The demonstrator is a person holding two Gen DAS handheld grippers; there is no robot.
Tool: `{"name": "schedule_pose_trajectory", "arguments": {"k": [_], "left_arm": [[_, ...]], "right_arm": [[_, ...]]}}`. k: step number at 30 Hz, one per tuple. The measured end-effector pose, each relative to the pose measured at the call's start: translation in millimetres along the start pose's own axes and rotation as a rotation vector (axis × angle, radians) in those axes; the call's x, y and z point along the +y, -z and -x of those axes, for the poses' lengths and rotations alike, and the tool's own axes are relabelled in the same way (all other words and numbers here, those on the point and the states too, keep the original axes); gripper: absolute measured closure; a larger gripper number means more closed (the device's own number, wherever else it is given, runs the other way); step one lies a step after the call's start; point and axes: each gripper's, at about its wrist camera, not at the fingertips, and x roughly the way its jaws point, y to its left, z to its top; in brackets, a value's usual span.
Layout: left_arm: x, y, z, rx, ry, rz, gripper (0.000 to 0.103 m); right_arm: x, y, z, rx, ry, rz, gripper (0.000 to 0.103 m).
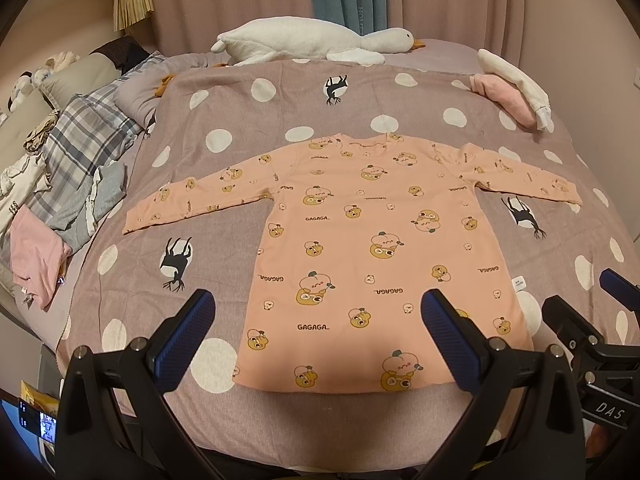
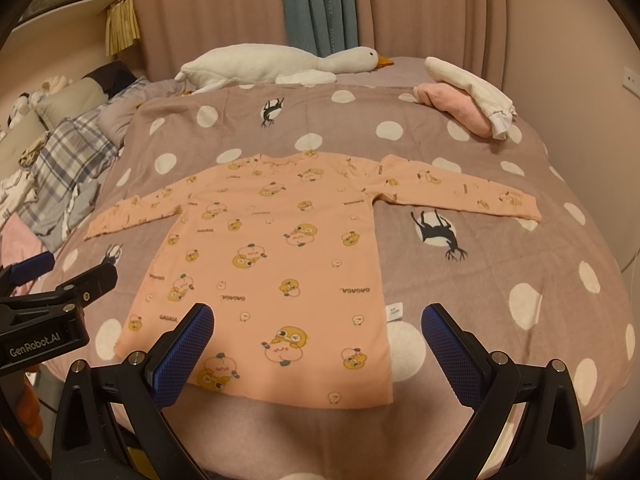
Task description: Fold small clothes
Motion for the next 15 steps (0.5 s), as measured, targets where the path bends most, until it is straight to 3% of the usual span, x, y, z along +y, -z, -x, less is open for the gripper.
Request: {"name": "schedule_pose_trajectory", "arguments": {"k": [15], "left_arm": [[-0.1, 3.3, -2.6, 0.006, 0.0, -0.001, 0.0]], "right_arm": [[-0.2, 0.0, -1.4, 0.001, 0.001, 0.0, 0.0]]}}
